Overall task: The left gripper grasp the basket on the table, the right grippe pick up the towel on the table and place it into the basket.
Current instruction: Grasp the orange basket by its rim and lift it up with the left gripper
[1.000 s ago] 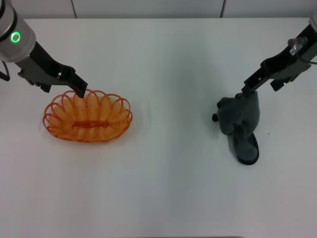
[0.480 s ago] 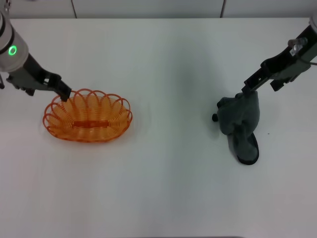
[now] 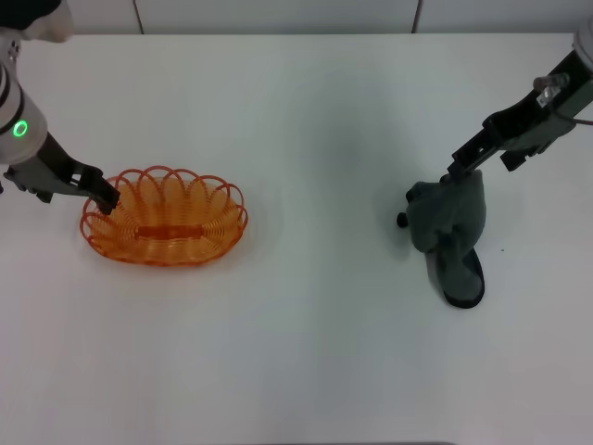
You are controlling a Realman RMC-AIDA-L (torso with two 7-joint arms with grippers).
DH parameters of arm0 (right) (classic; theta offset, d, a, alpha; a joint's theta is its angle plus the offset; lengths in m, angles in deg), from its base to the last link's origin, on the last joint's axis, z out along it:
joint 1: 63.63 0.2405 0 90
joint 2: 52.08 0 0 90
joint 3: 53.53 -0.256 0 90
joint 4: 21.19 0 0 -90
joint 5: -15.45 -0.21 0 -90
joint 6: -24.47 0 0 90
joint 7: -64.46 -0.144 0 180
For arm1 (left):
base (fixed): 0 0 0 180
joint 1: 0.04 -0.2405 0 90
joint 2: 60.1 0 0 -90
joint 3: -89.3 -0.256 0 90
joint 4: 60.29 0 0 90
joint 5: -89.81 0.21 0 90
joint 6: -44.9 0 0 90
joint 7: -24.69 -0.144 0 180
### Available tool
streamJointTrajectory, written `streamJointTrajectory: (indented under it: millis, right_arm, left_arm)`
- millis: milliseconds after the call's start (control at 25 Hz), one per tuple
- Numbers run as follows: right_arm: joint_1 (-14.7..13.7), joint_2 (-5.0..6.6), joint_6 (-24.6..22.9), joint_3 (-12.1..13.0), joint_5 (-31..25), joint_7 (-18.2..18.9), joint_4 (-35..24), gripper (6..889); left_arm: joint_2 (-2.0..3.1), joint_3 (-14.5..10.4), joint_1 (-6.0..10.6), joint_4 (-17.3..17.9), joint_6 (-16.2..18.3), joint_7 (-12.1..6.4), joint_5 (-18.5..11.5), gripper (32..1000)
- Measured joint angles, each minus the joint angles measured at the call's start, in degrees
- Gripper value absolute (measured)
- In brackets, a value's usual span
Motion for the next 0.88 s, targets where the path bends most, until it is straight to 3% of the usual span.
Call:
streamJointTrajectory:
  millis: [400, 680, 880]
  right_arm:
    - [-0.1, -0.08, 0.9, -0.3, -0.1, 0.2, 0.2, 874]
    - [-0.1, -0.25, 1.0, -0.4, -0.1, 0.5, 0.2, 875]
    - [-0.1, -0.27, 1.4, -0.4, -0.1, 0.5, 0.4, 875]
  left_arm:
    - [0.02, 0.0, 1.75, -9.9, -8.4, -1.98, -0.1, 876]
    - [0.02, 0.3, 2.14, -12.7, -11.3, -2.81, -0.2, 877]
    - [0.01, 2.1, 2.35, -14.4, -12.2, -4.76, -0.9, 877]
